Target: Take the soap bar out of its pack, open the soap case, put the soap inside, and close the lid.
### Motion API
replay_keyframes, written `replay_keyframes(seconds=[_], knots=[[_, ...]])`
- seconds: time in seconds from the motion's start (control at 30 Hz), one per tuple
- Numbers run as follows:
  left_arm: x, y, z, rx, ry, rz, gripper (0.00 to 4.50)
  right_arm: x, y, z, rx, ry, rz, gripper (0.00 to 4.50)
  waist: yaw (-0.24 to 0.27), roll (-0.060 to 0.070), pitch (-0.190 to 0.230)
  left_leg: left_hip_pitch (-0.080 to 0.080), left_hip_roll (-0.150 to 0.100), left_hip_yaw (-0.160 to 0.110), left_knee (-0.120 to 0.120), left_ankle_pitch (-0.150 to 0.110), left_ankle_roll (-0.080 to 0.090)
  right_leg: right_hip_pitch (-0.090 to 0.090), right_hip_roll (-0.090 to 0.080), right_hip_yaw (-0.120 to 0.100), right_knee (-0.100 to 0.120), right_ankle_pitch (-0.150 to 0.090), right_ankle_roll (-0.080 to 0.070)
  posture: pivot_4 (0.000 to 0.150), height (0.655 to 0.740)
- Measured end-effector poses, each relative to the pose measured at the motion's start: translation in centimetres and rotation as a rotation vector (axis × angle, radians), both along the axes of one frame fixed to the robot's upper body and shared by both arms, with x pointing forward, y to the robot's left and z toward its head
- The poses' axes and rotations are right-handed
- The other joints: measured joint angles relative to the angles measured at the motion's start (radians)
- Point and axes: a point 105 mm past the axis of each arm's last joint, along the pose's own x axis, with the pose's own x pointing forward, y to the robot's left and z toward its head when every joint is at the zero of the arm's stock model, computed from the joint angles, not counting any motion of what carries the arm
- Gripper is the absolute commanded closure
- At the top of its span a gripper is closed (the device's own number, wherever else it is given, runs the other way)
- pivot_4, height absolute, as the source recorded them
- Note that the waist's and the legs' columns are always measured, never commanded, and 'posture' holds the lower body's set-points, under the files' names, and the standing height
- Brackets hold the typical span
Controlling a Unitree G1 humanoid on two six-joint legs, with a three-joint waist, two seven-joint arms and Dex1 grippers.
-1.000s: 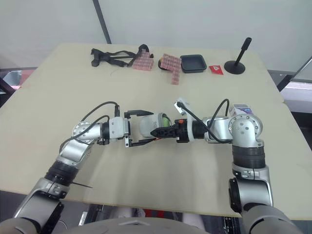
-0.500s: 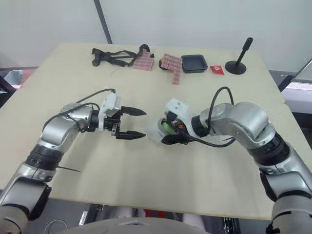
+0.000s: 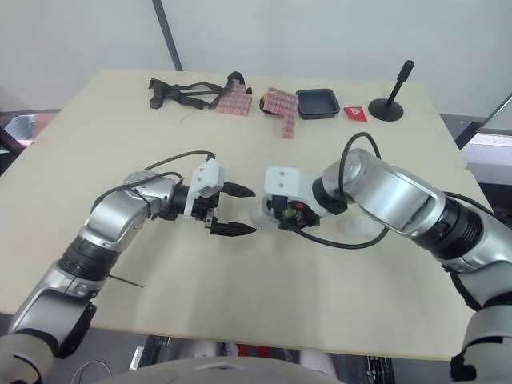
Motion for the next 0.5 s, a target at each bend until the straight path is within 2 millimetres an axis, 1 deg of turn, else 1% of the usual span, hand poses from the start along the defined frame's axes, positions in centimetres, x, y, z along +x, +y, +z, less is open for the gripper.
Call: replay_keyframes(seconds=[0.3, 0.5], knots=[[0.1, -2.0, 0.5, -0.029, -0.078, -0.005, 0.01, 0.6, -0.2, 0.0, -0.078, -0.062, 0.051, 2.41, -0.002, 0.000, 0.000, 0.000, 0.000, 0.000, 0.002, 0.000, 0.000, 0.000, 0.000, 0.002, 0.002, 0.000, 0.000, 0.150, 0.7400], [-0.1, -2.4, 0.5, -0.033, -0.083, -0.023, 0.01, 0.5, 0.1, 0.0, -0.088, -0.057, 0.074, 2.41, -0.005, 0.000, 0.000, 0.001, 0.000, 0.000, 0.002, 0.000, 0.000, 0.000, 0.001, 0.003, 0.003, 0.000, 0.000, 0.150, 0.7400]])
